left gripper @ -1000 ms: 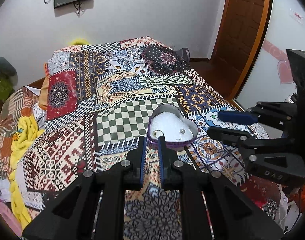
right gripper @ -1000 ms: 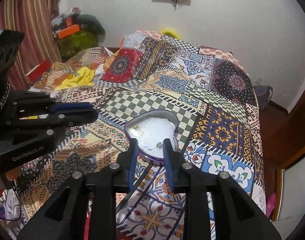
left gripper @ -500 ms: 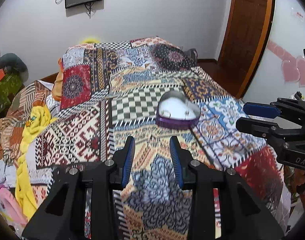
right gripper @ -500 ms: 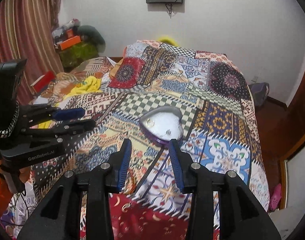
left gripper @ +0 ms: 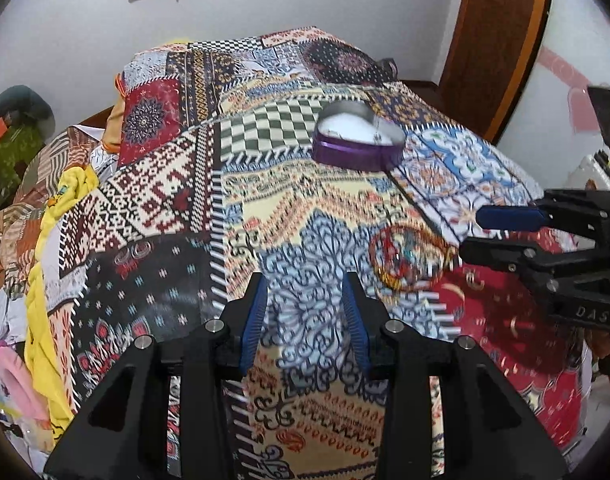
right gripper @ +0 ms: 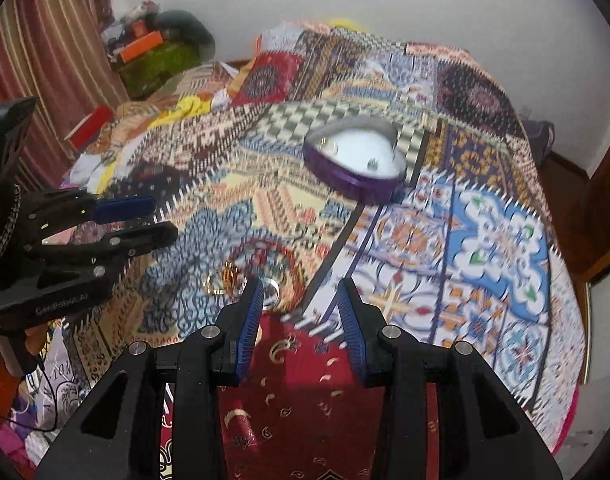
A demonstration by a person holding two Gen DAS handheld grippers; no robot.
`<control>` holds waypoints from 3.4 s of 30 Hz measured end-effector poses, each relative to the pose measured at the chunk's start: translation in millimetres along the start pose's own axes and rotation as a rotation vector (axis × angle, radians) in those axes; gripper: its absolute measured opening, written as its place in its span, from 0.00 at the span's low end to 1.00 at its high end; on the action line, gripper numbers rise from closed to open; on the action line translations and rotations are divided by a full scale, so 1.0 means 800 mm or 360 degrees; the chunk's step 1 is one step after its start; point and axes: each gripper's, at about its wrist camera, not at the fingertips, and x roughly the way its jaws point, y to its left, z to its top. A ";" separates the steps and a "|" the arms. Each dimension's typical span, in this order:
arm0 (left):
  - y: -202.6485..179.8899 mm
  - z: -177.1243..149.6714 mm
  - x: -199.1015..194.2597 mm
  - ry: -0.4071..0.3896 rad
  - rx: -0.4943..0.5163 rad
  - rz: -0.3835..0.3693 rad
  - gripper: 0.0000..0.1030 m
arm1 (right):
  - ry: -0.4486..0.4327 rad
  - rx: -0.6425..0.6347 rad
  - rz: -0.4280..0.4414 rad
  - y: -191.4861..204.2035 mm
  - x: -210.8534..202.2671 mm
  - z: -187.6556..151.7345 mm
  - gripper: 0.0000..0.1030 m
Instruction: Organize jewelry
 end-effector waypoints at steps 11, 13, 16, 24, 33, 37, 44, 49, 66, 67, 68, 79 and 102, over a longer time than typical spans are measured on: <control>0.016 -0.028 0.000 0.0018 -0.0114 0.0012 0.37 | 0.0039 -0.0044 0.0118 0.028 0.016 0.005 0.34; 0.017 -0.031 -0.002 0.0017 -0.0111 0.0014 0.37 | 0.0054 -0.0069 0.0106 0.032 0.021 0.006 0.32; 0.017 -0.034 -0.003 0.0021 -0.0106 -0.0004 0.37 | 0.0095 -0.0091 0.0080 0.036 0.031 0.005 0.27; 0.005 -0.034 -0.003 0.0016 -0.0079 -0.0076 0.37 | 0.0126 -0.0101 0.0002 0.035 0.042 0.006 0.28; -0.005 -0.033 -0.003 0.0025 -0.0078 -0.0130 0.37 | 0.0134 -0.0083 0.0055 0.033 0.045 0.005 0.27; -0.007 -0.029 -0.002 0.0033 -0.0089 -0.0171 0.37 | 0.0095 -0.0061 0.0066 0.031 0.037 0.006 0.27; -0.020 -0.019 0.014 0.0061 -0.0076 -0.0243 0.37 | -0.0018 0.0004 0.0070 0.014 0.007 0.006 0.27; -0.031 -0.012 0.023 0.0048 -0.0039 -0.0225 0.30 | -0.0054 0.0054 0.0054 -0.007 -0.006 0.002 0.27; -0.054 -0.007 0.031 0.0034 0.0079 -0.0193 0.07 | -0.0092 0.0137 0.0077 -0.031 -0.016 -0.013 0.27; -0.052 -0.007 0.029 0.0034 0.0067 -0.0200 0.07 | -0.0097 0.0134 0.0072 -0.031 -0.017 -0.013 0.27; -0.051 -0.006 0.027 0.0030 0.0058 -0.0199 0.07 | -0.0102 0.0128 0.0065 -0.031 -0.018 -0.013 0.27; -0.033 0.013 -0.008 -0.0104 0.0002 -0.0154 0.07 | -0.0177 0.0128 0.0030 -0.035 -0.034 -0.002 0.27; -0.032 0.101 0.001 -0.0296 0.0030 -0.0136 0.07 | -0.0355 0.0160 -0.0019 -0.073 -0.047 0.055 0.27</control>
